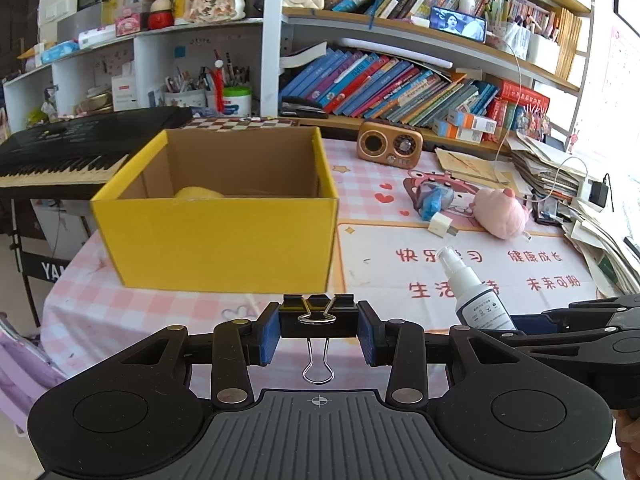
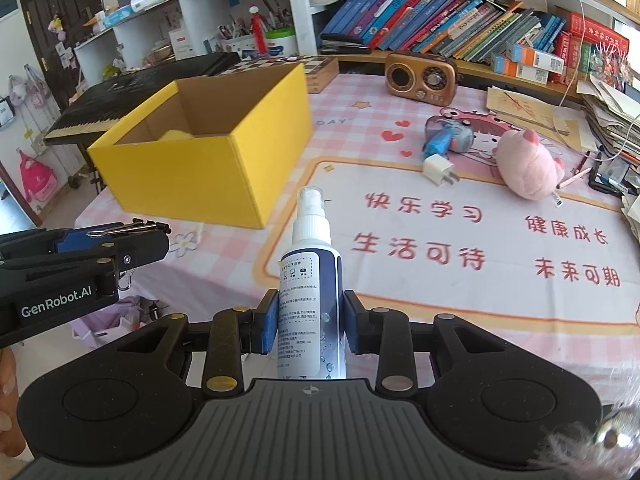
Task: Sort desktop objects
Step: 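Carry the spray bottle and binder clip with both tools over the yellow box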
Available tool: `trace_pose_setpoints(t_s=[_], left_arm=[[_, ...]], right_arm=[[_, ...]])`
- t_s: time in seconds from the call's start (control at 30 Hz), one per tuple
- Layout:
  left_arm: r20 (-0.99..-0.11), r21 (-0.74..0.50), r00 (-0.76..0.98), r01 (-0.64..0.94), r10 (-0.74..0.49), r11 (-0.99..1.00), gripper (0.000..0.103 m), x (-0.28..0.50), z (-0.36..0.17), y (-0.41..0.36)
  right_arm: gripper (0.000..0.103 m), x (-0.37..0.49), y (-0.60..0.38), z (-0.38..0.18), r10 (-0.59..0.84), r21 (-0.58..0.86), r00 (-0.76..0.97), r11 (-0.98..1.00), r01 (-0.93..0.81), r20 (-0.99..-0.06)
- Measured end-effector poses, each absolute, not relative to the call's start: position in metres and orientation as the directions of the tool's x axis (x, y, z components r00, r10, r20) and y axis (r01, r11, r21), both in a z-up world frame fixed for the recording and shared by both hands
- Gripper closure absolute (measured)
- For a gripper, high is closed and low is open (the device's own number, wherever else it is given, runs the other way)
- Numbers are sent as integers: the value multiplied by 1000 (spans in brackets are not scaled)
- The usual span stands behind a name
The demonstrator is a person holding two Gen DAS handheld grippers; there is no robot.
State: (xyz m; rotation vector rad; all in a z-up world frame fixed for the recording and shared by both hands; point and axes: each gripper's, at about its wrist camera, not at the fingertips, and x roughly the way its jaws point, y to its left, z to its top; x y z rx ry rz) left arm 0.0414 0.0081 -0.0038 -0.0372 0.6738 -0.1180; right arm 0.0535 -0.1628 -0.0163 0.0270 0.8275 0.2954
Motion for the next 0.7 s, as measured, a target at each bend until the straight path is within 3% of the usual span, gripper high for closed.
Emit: trace_pose_setpoints(t_s=[0.7], left_arm=[[-594, -73, 798, 72, -101, 995, 65, 5, 2, 78]], right_arm=[[73, 25, -88, -13, 305, 140, 646, 945, -295, -700]])
